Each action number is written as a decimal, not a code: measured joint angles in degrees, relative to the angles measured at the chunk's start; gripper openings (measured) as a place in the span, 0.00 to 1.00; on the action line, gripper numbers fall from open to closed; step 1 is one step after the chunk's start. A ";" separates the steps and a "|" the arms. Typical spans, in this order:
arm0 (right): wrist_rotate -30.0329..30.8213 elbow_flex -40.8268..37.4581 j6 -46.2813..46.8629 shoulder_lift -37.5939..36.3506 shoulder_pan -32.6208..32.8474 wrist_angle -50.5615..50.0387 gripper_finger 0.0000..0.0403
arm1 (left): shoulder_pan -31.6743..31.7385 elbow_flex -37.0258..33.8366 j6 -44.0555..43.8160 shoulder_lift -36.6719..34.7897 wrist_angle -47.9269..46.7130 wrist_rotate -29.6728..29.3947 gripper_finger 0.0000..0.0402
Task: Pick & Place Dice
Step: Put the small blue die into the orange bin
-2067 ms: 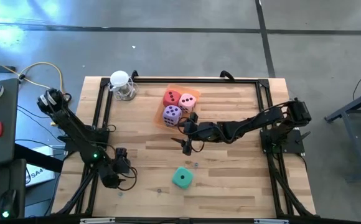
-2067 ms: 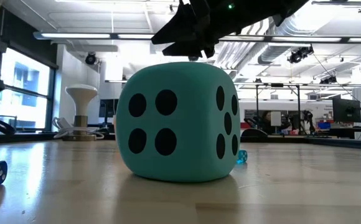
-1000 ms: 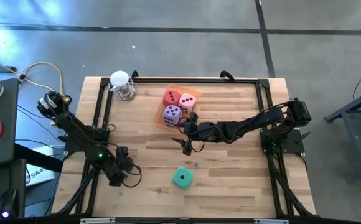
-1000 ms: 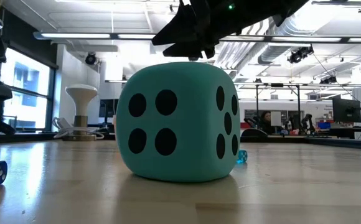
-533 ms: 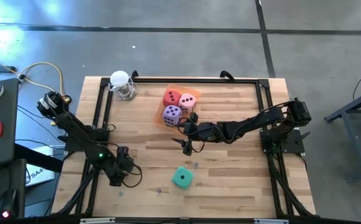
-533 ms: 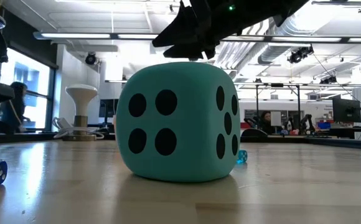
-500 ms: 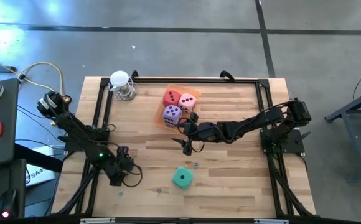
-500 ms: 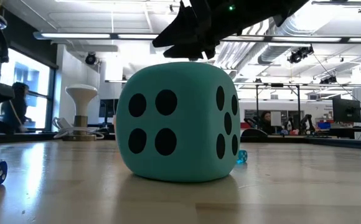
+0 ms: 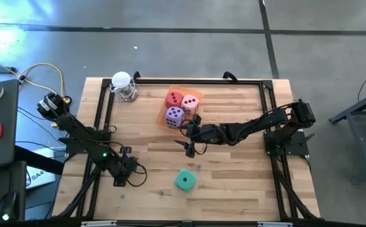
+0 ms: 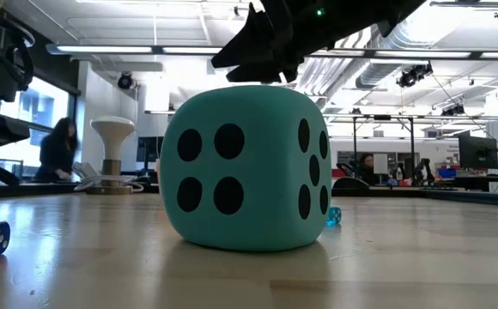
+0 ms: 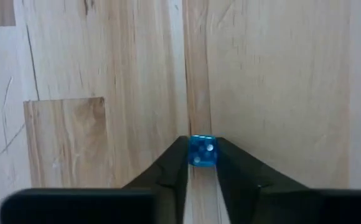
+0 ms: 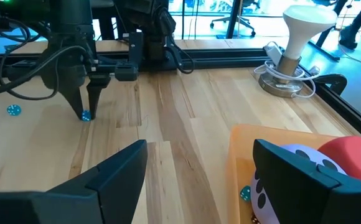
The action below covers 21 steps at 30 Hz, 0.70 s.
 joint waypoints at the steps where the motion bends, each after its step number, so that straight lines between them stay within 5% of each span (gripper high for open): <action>1: 0.00 0.00 0.00 0.00 0.00 -0.03 0.71 | 0.00 0.01 0.19 -0.01 0.02 0.06 0.14; 10: -0.02 -0.02 -0.63 0.00 0.00 -0.80 0.71 | 2.06 2.12 5.56 -0.02 -0.64 0.52 0.10; 21: 0.01 -0.02 -2.88 0.00 3.20 -2.50 0.62 | 24.71 15.97 40.65 -0.94 -5.36 -2.91 0.13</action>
